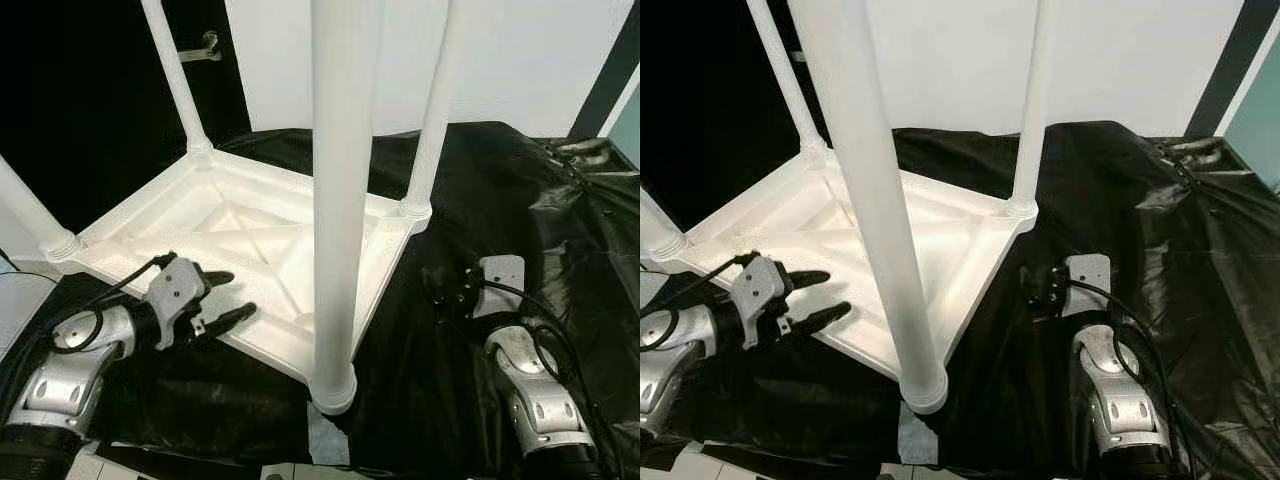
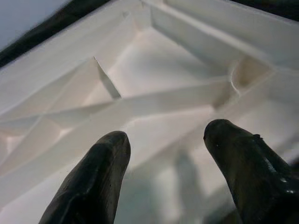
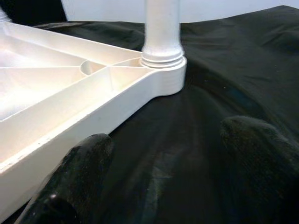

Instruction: Building children table

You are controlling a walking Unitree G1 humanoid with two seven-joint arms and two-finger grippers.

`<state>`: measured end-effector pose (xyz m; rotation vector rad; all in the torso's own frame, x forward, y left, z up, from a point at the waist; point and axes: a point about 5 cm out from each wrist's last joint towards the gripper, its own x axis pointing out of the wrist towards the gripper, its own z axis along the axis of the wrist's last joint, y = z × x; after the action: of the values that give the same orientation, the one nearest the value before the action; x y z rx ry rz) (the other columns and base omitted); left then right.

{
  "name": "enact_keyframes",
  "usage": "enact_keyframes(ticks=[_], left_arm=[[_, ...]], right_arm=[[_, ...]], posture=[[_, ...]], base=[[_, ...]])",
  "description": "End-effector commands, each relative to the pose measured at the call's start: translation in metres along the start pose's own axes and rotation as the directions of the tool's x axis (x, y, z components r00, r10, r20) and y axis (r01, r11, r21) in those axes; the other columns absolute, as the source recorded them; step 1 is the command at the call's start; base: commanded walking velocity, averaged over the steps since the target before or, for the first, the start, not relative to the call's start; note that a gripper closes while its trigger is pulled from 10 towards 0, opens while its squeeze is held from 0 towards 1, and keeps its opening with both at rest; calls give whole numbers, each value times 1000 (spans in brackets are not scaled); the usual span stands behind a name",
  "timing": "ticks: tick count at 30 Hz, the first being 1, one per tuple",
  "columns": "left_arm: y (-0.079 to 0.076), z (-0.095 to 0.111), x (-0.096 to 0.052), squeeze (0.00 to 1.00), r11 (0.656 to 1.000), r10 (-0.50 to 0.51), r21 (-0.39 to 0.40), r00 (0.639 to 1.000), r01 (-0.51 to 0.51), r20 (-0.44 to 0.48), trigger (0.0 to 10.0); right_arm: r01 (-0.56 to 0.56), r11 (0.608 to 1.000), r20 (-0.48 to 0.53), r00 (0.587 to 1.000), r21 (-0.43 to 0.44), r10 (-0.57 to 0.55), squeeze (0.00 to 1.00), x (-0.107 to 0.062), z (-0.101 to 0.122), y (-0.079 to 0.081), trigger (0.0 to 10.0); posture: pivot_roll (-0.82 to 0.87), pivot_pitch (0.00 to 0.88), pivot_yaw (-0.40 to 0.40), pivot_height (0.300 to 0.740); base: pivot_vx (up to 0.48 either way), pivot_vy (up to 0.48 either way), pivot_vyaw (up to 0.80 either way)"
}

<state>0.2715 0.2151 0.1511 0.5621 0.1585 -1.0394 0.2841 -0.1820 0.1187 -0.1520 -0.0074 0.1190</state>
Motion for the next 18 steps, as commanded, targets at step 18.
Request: enact_keyframes(ticks=[18], left_arm=[[-17, -24, 23, 0, 964, -213, 124, 962, 236, -173, 10000]], right_arm=[[-6, 1000, -10, 1000, -12, 6, 0, -6, 2, 1, 10000]], posture=[[19, 0, 61, 740]], base=[[0, 0, 0]])
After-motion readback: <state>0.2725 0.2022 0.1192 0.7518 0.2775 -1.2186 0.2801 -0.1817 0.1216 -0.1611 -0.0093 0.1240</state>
